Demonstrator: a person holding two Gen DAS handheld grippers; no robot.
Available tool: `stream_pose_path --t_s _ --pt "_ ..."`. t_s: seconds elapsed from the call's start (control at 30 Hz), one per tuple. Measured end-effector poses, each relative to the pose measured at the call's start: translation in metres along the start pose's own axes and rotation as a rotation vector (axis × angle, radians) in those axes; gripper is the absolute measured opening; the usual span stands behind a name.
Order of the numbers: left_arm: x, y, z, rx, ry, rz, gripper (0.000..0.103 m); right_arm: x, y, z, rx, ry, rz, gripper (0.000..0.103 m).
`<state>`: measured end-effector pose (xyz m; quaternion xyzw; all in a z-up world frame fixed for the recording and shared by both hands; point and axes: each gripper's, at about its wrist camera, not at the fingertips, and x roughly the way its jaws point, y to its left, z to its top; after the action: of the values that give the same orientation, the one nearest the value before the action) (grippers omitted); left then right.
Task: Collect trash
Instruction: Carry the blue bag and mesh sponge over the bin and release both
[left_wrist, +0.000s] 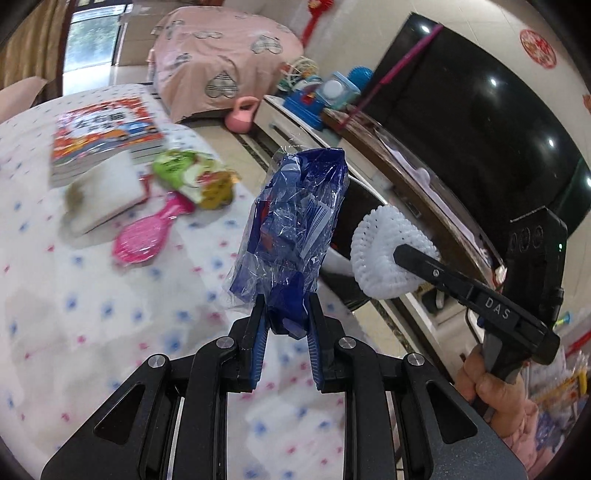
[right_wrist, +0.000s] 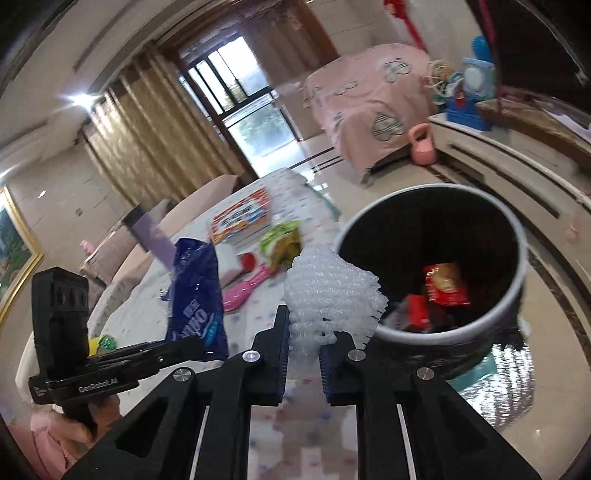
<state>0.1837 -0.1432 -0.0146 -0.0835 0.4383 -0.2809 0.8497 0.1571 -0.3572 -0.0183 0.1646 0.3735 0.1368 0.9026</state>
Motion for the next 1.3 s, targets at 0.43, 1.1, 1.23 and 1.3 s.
stream_pose_path --t_s 0.43,1.1,1.23,1.3 --pt "0.055 -0.048 0.042 0.083 0.072 0.008 0.018 -0.008 -0.049 0.028 0.038 -0.029 -0.067 0.015" --pt "0.091 -0.064 0.065 0.111 0.119 0.026 0.056 0.005 -0.09 0.045 0.09 0.013 -0.118 0.046" --pt "0.078 -0.053 0.057 0.086 0.1 0.028 0.057 -0.001 -0.092 0.042 0.105 0.0 -0.12 0.05" --pt "0.071 -0.046 0.051 0.071 0.089 0.037 0.059 -0.006 -0.091 0.039 0.114 -0.012 -0.116 0.051"
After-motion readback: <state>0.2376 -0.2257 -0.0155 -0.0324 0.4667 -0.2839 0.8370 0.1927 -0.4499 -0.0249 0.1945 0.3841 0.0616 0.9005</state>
